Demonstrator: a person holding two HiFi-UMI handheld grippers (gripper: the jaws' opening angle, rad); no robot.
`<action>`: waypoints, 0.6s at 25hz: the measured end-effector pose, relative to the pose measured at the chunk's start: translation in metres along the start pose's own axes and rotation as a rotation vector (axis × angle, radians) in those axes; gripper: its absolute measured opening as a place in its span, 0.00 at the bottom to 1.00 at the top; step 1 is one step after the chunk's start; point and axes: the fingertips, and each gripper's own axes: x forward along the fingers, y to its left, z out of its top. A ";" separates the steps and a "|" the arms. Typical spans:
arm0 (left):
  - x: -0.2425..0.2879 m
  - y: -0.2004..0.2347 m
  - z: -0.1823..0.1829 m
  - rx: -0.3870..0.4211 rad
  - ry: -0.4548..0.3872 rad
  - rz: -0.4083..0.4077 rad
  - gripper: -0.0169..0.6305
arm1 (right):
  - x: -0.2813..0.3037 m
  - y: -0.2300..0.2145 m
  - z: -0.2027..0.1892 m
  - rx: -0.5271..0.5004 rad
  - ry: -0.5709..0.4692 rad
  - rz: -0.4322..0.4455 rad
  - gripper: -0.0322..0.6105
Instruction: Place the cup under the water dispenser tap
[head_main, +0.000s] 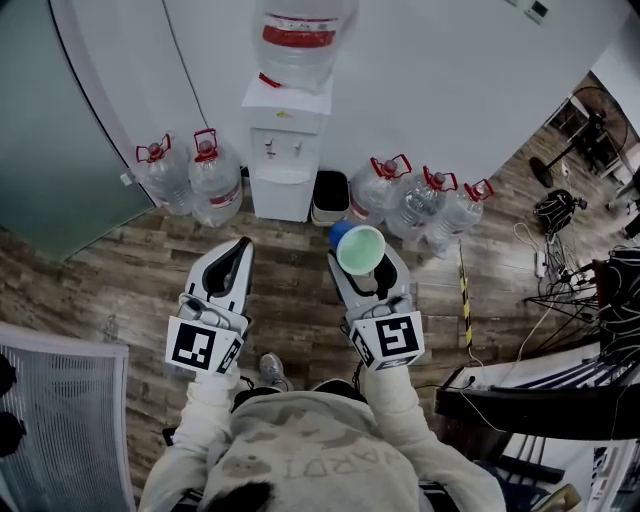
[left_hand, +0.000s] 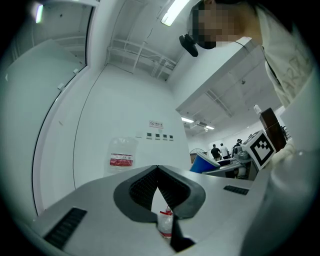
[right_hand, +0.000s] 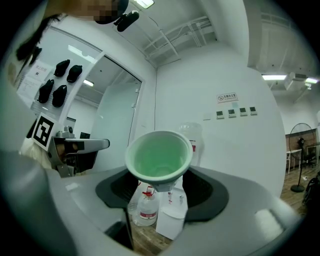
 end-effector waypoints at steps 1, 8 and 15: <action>0.002 0.005 -0.001 0.000 -0.001 -0.003 0.03 | 0.006 0.000 -0.001 0.003 -0.001 -0.004 0.49; 0.021 0.045 -0.007 0.003 -0.008 -0.034 0.03 | 0.047 0.005 -0.004 0.016 -0.011 -0.038 0.49; 0.028 0.078 -0.013 0.006 -0.011 -0.053 0.03 | 0.074 0.011 -0.008 0.020 -0.016 -0.067 0.49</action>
